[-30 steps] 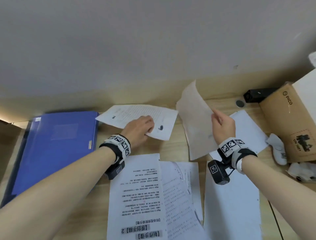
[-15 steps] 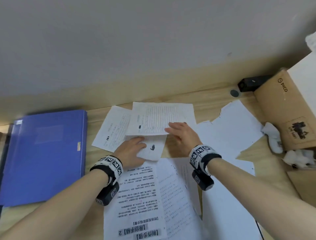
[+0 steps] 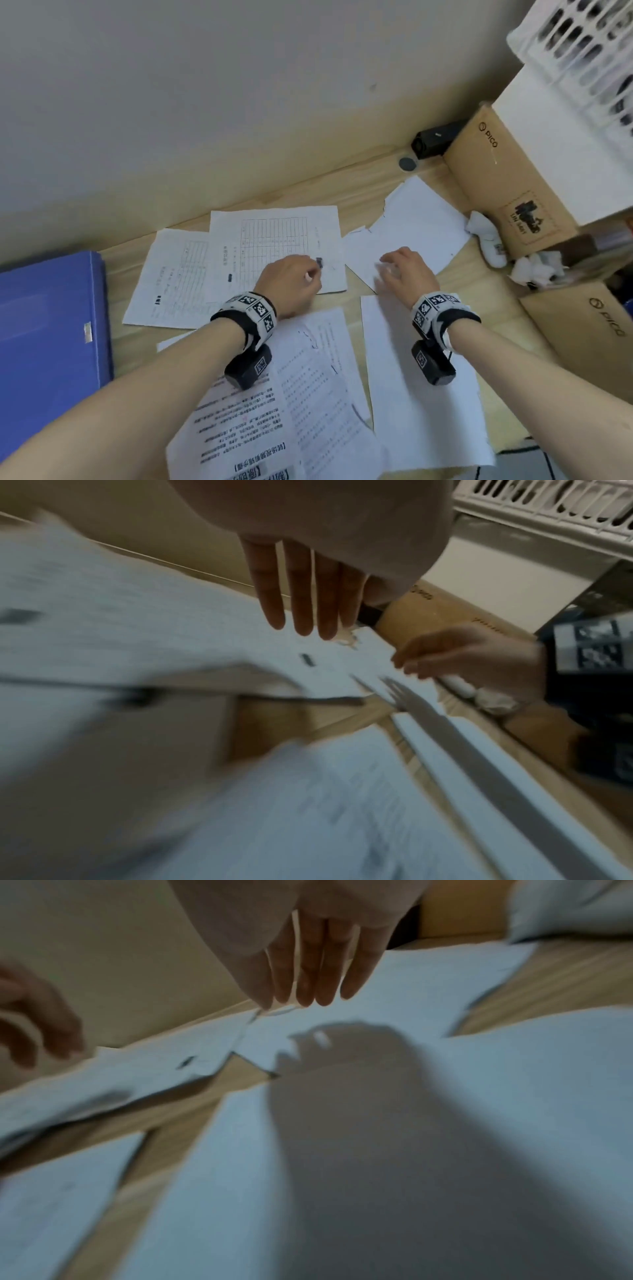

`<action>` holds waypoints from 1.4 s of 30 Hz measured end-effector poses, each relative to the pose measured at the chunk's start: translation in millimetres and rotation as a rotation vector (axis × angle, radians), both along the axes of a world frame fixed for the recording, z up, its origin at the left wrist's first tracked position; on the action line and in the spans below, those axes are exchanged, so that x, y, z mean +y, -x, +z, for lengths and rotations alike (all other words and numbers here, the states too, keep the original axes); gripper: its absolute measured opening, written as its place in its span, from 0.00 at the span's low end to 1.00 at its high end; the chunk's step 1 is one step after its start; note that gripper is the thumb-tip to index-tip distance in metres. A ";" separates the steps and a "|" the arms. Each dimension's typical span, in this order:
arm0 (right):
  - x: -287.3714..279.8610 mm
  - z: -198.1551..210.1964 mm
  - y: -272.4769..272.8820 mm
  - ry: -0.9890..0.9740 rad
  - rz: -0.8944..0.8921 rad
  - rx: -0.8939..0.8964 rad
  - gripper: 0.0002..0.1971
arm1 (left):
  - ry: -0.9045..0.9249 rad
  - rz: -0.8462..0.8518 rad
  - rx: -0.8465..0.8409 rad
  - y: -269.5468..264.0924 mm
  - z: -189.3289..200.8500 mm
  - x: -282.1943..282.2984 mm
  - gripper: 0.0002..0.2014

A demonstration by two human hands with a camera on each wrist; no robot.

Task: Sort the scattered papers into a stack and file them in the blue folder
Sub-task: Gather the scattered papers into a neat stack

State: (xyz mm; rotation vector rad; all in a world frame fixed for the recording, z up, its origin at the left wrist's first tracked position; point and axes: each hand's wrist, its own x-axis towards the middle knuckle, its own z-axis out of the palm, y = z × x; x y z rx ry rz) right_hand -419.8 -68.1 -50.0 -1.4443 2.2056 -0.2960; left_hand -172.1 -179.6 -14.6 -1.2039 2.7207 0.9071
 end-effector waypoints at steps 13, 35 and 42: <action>41.5 -17.0 31.0 -0.245 0.160 0.127 0.31 | -0.164 0.194 -0.274 156.4 -57.6 -41.8 0.20; -19.7 87.3 0.9 0.082 0.037 0.197 0.10 | 0.272 0.157 0.186 -69.0 71.7 15.3 0.14; -40.5 192.6 -36.4 0.480 0.091 0.364 0.08 | 0.102 0.064 -0.111 -112.3 8.9 114.5 0.11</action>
